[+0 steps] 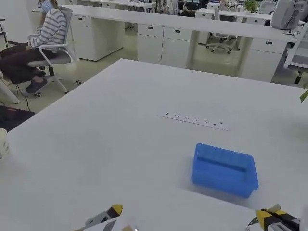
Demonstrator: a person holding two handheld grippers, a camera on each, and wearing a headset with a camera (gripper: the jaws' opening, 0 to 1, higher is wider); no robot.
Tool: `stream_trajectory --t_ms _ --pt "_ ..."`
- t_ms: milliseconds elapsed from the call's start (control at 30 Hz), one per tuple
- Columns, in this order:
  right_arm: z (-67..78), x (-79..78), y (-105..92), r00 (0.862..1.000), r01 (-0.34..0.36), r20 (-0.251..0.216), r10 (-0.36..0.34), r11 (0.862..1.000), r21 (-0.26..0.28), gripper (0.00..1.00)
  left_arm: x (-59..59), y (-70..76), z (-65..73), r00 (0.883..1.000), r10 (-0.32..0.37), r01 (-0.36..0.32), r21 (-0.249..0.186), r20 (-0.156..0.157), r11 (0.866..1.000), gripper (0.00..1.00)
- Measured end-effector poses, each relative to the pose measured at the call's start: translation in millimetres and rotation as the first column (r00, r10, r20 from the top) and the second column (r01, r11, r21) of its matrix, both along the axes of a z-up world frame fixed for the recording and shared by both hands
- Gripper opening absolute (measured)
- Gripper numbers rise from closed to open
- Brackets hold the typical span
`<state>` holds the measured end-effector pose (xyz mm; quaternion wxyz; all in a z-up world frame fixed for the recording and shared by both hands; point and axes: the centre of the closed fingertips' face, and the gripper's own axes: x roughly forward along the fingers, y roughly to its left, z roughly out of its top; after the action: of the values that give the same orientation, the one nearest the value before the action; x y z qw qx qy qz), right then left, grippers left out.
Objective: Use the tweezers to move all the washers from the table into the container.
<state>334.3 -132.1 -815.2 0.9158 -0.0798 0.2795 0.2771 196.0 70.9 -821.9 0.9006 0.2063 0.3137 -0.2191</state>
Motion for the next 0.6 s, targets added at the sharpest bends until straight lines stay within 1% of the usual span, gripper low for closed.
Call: stream_trajectory --t_ms 33,133,200,300,433,600 --pt "-1.6 -1.2 0.0 1.0 0.003 -0.01 -0.003 1.0 0.0 0.03 -0.2 -0.2 -0.3 1.0 -0.001 0.001 0.0 -0.001 1.0 0.92" --pt "-2.0 -2.6 0.4 1.0 0.003 -0.009 -0.003 1.0 0.0 0.03 0.0 -0.2 -0.6 1.0 -0.001 0.001 0.001 -0.001 1.0 0.92" --pt "-4.6 -3.1 0.0 1.0 0.002 -0.013 -0.003 1.0 -0.013 0.03 -0.5 -0.2 -1.6 1.0 -0.001 0.001 0.001 -0.007 1.0 0.92" --pt "-4.2 -3.6 -0.2 1.0 -0.005 -0.007 0.005 1.0 -0.027 0.03 -0.8 -0.3 -2.7 1.0 -0.003 0.003 0.006 -0.01 1.0 0.92" --pt "-3.9 -4.9 -0.5 1.0 -0.017 -0.003 0.016 0.999 -0.048 0.03 -0.5 0.2 -2.4 1.0 0.001 -0.001 0.004 -0.009 1.0 0.92" --pt "-5.4 -6.9 -2.5 1.0 -0.005 -0.015 0.004 0.999 -0.047 0.03 -0.4 0.9 -1.8 1.0 0.005 -0.005 0.004 -0.006 1.0 0.92"
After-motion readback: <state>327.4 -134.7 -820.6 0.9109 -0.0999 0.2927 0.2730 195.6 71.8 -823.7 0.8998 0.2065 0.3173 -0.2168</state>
